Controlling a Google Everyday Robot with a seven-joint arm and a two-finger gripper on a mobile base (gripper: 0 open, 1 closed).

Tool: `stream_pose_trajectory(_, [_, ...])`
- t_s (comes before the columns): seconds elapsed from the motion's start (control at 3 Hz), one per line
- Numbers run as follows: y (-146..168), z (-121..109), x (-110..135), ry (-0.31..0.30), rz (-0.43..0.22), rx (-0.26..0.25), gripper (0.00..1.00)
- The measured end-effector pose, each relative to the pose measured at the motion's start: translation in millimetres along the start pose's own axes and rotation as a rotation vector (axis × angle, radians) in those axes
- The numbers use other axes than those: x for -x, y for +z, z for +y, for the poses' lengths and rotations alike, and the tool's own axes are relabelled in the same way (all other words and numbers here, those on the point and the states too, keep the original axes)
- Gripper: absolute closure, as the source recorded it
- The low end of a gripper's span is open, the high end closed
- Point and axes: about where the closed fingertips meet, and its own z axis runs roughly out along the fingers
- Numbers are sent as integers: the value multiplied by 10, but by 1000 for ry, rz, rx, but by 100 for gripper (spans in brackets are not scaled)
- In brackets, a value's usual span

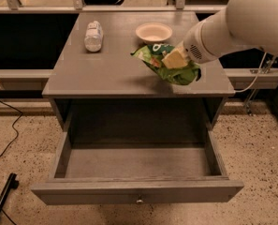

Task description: Pick green rice chip bag from top drawer and place on counter

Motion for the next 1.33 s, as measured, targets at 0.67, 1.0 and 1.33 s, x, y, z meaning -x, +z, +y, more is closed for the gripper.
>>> stream_pose_trajectory(0.67, [175, -15, 74, -17, -19, -28, 58])
stream_pose_trajectory(1.0, [172, -5, 87, -20, -20, -28, 35])
stream_pose_trajectory(1.33, [168, 7, 99, -23, -20, -28, 12])
